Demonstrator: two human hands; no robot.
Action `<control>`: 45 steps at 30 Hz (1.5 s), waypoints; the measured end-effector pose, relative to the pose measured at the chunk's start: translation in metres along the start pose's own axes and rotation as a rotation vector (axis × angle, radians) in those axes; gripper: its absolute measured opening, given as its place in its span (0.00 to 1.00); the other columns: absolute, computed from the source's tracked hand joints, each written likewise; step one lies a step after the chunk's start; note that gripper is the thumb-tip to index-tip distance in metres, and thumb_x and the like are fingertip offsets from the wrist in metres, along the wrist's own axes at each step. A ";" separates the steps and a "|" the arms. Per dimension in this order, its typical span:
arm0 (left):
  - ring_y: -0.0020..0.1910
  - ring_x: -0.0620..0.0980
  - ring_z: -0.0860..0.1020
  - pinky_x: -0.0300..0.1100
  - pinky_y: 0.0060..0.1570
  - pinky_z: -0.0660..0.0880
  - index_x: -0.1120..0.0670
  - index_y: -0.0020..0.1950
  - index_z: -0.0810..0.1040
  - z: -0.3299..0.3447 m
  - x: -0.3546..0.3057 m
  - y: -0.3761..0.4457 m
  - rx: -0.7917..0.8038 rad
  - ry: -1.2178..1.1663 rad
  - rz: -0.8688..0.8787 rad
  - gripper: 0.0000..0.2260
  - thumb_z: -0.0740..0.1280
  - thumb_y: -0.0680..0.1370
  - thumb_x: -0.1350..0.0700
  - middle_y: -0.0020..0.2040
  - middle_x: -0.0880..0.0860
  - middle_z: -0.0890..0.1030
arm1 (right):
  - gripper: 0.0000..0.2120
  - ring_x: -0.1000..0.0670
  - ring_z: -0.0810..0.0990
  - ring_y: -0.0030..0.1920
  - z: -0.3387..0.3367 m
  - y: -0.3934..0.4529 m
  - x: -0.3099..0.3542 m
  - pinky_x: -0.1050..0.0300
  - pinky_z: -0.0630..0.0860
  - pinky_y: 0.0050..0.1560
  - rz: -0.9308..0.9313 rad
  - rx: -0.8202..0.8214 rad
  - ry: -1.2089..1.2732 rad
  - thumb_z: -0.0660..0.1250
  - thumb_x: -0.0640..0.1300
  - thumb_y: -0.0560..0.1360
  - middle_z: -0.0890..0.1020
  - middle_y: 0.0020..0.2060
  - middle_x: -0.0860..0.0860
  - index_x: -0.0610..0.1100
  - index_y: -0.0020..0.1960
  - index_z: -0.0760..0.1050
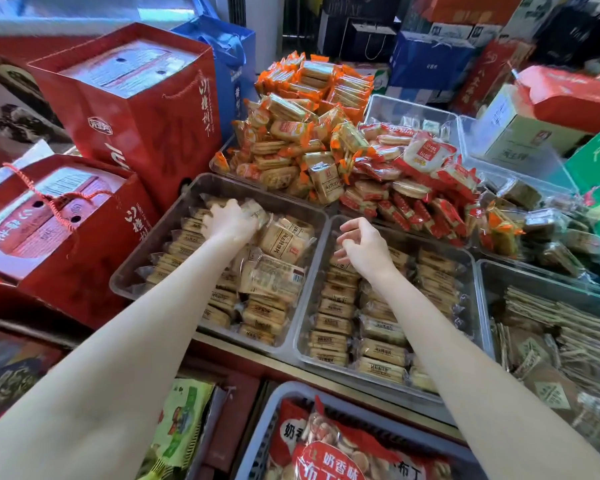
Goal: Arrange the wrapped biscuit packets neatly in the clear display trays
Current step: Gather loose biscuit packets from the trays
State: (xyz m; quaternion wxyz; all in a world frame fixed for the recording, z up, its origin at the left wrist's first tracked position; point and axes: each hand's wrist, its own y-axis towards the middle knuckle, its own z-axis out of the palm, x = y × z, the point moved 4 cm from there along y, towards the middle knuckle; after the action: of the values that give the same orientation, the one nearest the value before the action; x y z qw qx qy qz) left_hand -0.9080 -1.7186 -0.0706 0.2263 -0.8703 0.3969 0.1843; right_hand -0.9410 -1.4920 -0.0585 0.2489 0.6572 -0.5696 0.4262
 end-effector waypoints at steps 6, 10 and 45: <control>0.75 0.57 0.56 0.51 0.73 0.54 0.59 0.74 0.62 0.023 -0.038 -0.020 -0.057 0.122 0.490 0.23 0.60 0.80 0.55 0.75 0.60 0.60 | 0.14 0.45 0.76 0.50 -0.010 0.026 -0.036 0.56 0.73 0.47 0.073 -0.041 -0.271 0.55 0.31 0.77 0.77 0.55 0.43 0.40 0.58 0.72; 0.76 0.54 0.52 0.53 0.73 0.46 0.55 0.74 0.61 0.061 -0.047 -0.033 0.132 0.438 0.688 0.21 0.56 0.81 0.53 0.77 0.55 0.57 | 0.20 0.41 0.70 0.65 -0.001 0.041 -0.059 0.53 0.68 0.61 -0.047 0.072 -0.754 0.58 0.33 0.76 0.70 0.66 0.39 0.35 0.68 0.65; 0.38 0.47 0.80 0.39 0.43 0.77 0.57 0.45 0.84 -0.039 -0.111 -0.112 -0.001 -0.446 0.731 0.05 0.74 0.70 0.58 0.40 0.53 0.83 | 0.28 0.53 0.77 0.59 -0.104 -0.050 0.032 0.70 0.74 0.49 -0.222 0.379 0.021 0.73 0.42 0.71 0.79 0.60 0.51 0.50 0.69 0.69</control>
State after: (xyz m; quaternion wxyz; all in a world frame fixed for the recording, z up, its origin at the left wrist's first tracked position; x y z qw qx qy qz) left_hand -0.8846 -1.6071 0.0455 0.2262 -0.6112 0.6205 0.4362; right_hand -0.9217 -1.4134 0.0292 0.1721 0.7463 -0.4008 0.5028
